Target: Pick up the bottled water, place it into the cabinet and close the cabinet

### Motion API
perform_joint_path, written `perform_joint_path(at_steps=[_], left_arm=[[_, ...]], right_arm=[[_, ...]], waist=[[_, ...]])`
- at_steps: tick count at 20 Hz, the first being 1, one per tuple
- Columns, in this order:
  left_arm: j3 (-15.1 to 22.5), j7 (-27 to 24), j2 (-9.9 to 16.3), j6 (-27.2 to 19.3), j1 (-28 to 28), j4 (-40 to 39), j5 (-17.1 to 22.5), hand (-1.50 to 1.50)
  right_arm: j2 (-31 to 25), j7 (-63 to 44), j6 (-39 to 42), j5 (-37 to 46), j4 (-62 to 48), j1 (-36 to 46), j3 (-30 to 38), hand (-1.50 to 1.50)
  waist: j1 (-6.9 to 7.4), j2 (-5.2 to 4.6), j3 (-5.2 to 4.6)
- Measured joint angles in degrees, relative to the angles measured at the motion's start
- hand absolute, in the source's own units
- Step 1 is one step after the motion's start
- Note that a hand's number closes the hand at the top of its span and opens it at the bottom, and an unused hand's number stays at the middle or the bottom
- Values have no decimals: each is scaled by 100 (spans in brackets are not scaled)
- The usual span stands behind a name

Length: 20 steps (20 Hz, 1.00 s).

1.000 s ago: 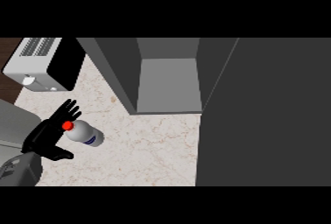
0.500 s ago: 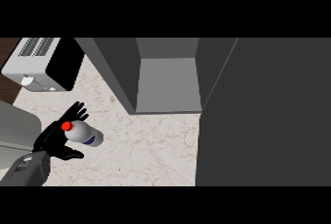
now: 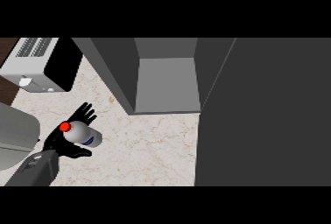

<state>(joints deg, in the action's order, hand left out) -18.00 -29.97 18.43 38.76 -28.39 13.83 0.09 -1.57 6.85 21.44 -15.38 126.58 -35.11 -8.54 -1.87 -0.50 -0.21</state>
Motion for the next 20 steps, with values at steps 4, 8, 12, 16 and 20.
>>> perform_joint_path(at_steps=[4,8,12,16,20], left_arm=[[-21,149,-95,210,-64,-93,86,-150],[-49,272,-204,303,-128,-181,153,-150],[-65,385,-313,471,-127,-185,228,-150],[29,401,-418,585,-58,-53,195,150],[149,338,-540,607,0,104,131,150]], right_arm=[[47,60,-44,42,-154,92,-17,-150],[38,-24,-63,-29,-137,182,-12,-150],[40,-7,-54,-10,-141,129,-41,-150],[41,44,-30,-3,-228,117,-49,-150],[30,73,-16,-12,-244,75,-39,-150]], waist=[[16,-2,1],[11,-8,1],[12,-3,0],[31,5,4],[39,9,4]])
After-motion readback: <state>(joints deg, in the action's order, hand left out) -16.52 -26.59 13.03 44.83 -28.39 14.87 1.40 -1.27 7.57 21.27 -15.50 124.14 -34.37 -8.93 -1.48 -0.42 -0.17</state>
